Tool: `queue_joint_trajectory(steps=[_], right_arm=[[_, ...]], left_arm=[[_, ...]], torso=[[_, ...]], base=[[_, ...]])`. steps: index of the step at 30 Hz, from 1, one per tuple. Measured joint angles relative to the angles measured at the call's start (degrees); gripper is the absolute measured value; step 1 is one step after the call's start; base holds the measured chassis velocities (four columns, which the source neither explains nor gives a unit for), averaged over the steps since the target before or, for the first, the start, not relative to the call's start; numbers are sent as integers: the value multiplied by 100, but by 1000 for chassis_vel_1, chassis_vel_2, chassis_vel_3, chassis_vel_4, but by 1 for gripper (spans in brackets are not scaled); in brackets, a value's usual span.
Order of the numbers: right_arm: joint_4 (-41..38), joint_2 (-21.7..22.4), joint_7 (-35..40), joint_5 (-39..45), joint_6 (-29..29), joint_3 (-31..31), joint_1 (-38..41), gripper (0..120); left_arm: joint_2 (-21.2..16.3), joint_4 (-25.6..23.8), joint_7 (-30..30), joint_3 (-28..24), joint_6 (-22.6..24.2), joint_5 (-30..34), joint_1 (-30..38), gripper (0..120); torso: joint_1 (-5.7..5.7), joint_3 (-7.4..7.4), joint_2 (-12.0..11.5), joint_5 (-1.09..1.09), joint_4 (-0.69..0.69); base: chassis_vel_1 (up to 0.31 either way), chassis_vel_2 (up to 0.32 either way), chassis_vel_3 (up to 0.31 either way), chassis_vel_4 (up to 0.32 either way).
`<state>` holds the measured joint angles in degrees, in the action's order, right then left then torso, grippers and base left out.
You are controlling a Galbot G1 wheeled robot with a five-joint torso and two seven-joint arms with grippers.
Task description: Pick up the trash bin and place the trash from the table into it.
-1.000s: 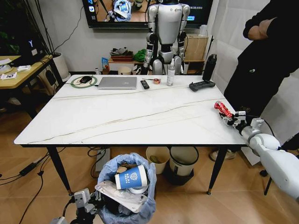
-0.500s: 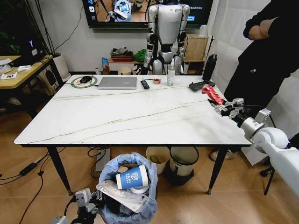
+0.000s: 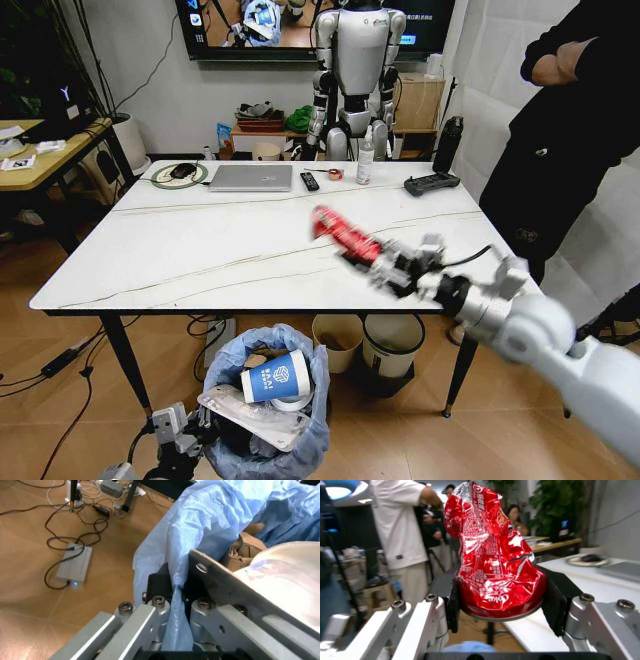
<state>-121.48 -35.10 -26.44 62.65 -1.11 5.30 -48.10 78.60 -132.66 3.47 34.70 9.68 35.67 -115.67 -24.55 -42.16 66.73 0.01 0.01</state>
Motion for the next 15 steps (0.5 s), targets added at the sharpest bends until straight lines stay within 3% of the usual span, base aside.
queue_joint_trajectory(steps=[9, 15], right_arm=[[-232, -338, 403, -74, -234, 1465, 191, 44], [198, -694, 492, -143, -238, 1871, 259, 44]], left_arm=[[74, 15, 10, -37, 30, -5, 6, 0], [127, 48, 2, -52, 33, -13, -6, 0]], torso=[[0, 0, 0, 0, -1], [-1, -1, 0, 0, 0]], base=[[0, 0, 0, 0], [0, 0, 0, 0]])
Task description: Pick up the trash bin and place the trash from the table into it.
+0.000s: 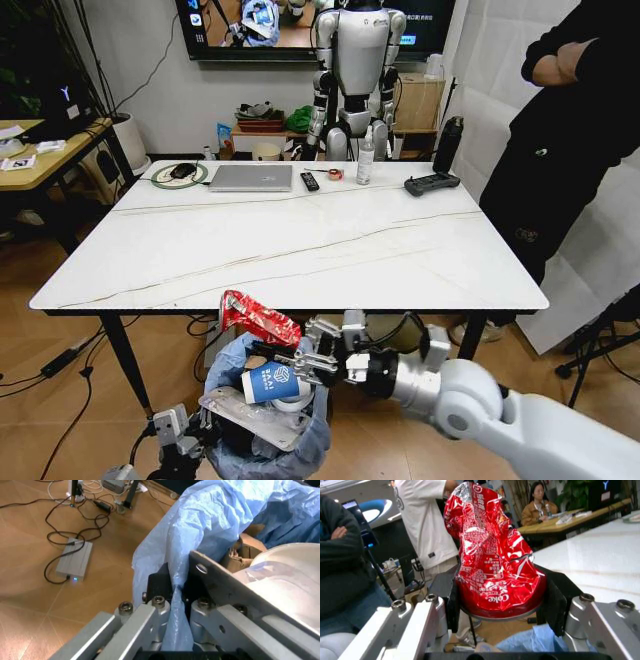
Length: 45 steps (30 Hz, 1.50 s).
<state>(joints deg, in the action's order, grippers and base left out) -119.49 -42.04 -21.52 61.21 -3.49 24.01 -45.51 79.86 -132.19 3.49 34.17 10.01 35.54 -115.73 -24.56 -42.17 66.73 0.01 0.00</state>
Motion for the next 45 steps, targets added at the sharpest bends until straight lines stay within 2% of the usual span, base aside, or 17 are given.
queue_joint_trajectory(steps=[4, 10, 26, 30, 36, 45], right_arm=[[148, -120, 2, -53, 8, 279, -6, 44], [104, -76, 35, -58, 25, 686, -46, 44], [266, -228, 150, -273, -9, 1171, -147, 44], [401, -444, 161, -345, -14, 1358, -173, 44], [805, -676, 131, -489, -93, 1439, -162, 44], [1016, -710, 43, -569, -166, 1377, -160, 44]], left_arm=[[23, 34, -4, -1, 12, 3, 44, 0], [21, 39, -4, 9, 21, 31, 65, 0], [-4, -63, 280, 6, 156, 214, -188, 0], [41, -4, 373, 6, 194, 199, -266, 0], [26, 33, 402, 96, 201, 191, -357, 0], [-70, -14, 422, 183, 201, 259, -413, 0]], torso=[[0, 0, 0, -1, 0], [0, 0, 0, 0, -1], [0, 0, 0, 0, -1], [0, 0, 0, -1, -1], [1, 0, 0, -1, -1], [0, 0, 0, 0, -1]], base=[[0, 0, 0, 0], [0, 0, 0, 0], [0, 0, 0, 0], [0, 0, 0, 0], [0, 0, 0, 0], [0, 0, 0, 0]])
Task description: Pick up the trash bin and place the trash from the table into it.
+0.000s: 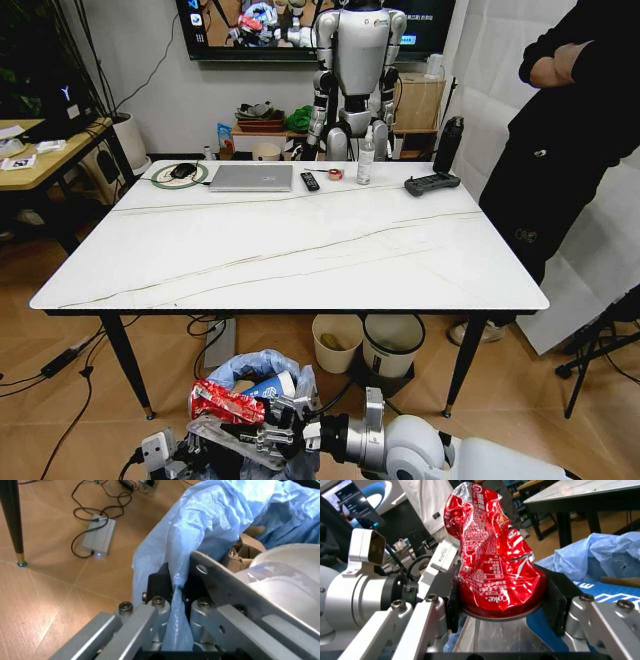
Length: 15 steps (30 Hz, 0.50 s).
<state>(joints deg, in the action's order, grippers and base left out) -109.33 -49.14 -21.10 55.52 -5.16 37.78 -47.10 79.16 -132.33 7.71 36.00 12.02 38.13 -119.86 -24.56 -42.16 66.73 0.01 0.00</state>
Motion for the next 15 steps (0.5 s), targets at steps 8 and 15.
queue_joint_trajectory(steps=[8, 15], right_arm=[[-123, 113, -6, -86, -29, -100, -38, 44], [-241, 177, 17, -89, -30, -106, -25, 44]], left_arm=[[-72, 0, 24, 43, 1, 36, 70, 0], [-55, 13, 36, 41, -4, 36, 85, 0]], torso=[[0, 0, 0, 0, 0], [0, 0, 0, -1, 0]], base=[[0, 0, 0, 0], [0, 0, 0, 0]])
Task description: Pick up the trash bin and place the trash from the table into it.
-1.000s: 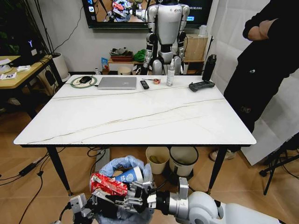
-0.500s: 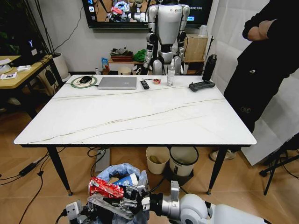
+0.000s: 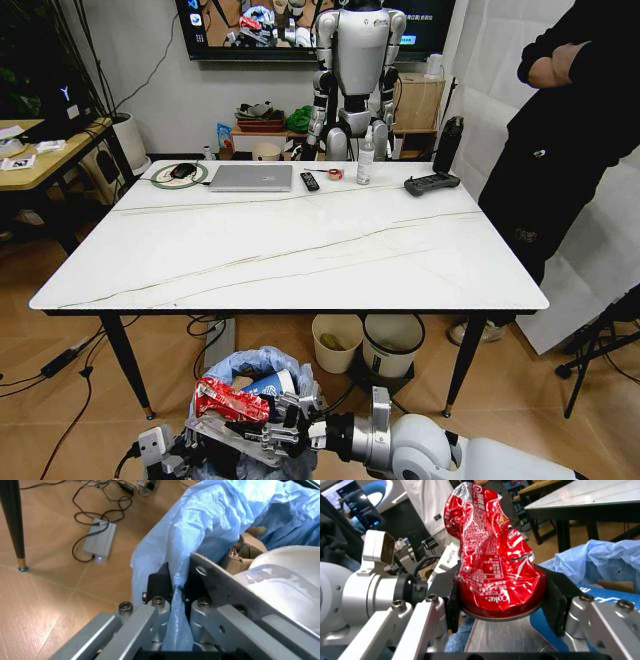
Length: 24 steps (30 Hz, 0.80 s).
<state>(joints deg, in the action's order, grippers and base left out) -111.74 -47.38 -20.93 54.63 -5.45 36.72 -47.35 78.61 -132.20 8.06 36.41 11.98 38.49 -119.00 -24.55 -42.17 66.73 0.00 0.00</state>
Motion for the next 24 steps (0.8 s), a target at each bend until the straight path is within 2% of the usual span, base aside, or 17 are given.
queue_joint_trajectory(steps=[15, 20, 24], right_arm=[[-207, 138, 223, -74, 134, -126, 99, 44], [-398, 189, 521, -277, 243, -60, 123, 44], [-687, 213, 1096, -550, 619, 74, 222, 44]], left_arm=[[53, 29, -13, -35, -10, -45, 40, 0], [71, 32, -27, -41, -11, -65, 44, 0], [112, 34, -31, -45, -10, -95, 41, 0]], torso=[[0, 0, 0, 0, 0], [0, 0, 0, 0, -1], [0, 0, 0, 0, 0]], base=[[0, 0, 0, 0], [0, 0, 0, 0], [0, 0, 0, 0]])
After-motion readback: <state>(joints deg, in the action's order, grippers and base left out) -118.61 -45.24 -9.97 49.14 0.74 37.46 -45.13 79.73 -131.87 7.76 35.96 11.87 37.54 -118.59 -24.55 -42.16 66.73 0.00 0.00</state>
